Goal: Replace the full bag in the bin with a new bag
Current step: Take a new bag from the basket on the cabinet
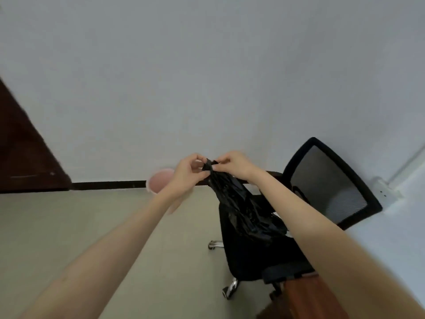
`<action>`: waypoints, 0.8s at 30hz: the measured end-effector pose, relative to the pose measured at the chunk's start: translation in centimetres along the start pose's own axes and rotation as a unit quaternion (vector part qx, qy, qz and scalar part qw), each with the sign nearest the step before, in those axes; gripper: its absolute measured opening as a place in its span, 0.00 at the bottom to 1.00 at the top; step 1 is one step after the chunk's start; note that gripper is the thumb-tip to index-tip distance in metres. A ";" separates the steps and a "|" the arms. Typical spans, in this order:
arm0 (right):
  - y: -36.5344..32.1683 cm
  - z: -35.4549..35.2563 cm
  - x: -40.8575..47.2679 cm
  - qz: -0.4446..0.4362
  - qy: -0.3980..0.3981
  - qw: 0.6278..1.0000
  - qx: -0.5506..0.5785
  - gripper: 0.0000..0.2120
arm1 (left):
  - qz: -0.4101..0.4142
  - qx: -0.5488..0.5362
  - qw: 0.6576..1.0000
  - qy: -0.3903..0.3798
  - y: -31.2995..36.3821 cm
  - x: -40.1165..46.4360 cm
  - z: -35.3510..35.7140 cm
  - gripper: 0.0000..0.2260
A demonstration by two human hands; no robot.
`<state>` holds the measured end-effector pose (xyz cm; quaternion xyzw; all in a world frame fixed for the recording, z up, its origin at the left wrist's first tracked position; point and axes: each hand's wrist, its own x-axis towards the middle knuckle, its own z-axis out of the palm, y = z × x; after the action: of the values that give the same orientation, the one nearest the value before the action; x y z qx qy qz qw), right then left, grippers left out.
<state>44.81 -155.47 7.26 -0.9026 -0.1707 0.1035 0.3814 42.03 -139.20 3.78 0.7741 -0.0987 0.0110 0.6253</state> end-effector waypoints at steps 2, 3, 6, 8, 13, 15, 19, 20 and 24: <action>-2.6 3.3 3.2 -0.025 -0.028 0.999 0.010 0.16 | -0.020 0.016 0.999 0.040 -1.3 -0.5 -4.9 0.11; -3.8 4.8 4.7 -0.031 -0.040 0.999 0.018 0.11 | -0.029 0.024 0.998 0.056 -1.9 -0.8 -7.2 0.11; -7.2 9.2 9.2 -0.038 -0.043 0.998 0.032 0.10 | -0.045 0.050 0.995 0.079 -3.9 -0.9 -13.7 0.13; -9.2 11.9 11.5 -0.033 -0.031 0.998 0.051 0.10 | -0.060 0.074 0.993 0.074 -5.5 -0.5 -17.5 0.13; -11.3 16.8 17.6 -0.035 -0.006 0.998 0.049 0.07 | -0.095 0.130 0.983 0.093 -9.5 2.1 -23.9 0.08; -11.3 17.8 20.5 -0.018 -0.005 0.998 0.055 0.05 | -0.106 0.155 0.978 0.087 -11.1 3.9 -25.7 0.10; -10.0 19.3 27.0 0.012 -0.018 0.998 0.056 0.12 | -0.125 0.195 0.969 0.082 -14.2 8.8 -28.4 0.18; -9.5 19.6 28.8 0.016 -0.024 0.998 0.053 0.13 | -0.130 0.201 0.968 0.081 -15.0 10.3 -28.9 0.18; -7.6 19.8 37.1 0.016 -0.041 0.997 0.068 0.11 | -0.137 0.214 0.963 0.093 -18.1 17.8 -30.9 0.15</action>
<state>70.88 -123.23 -2.97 -0.8725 -0.1640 0.1579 0.4325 65.77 -108.08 -4.42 0.8915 0.0720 0.0183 0.4468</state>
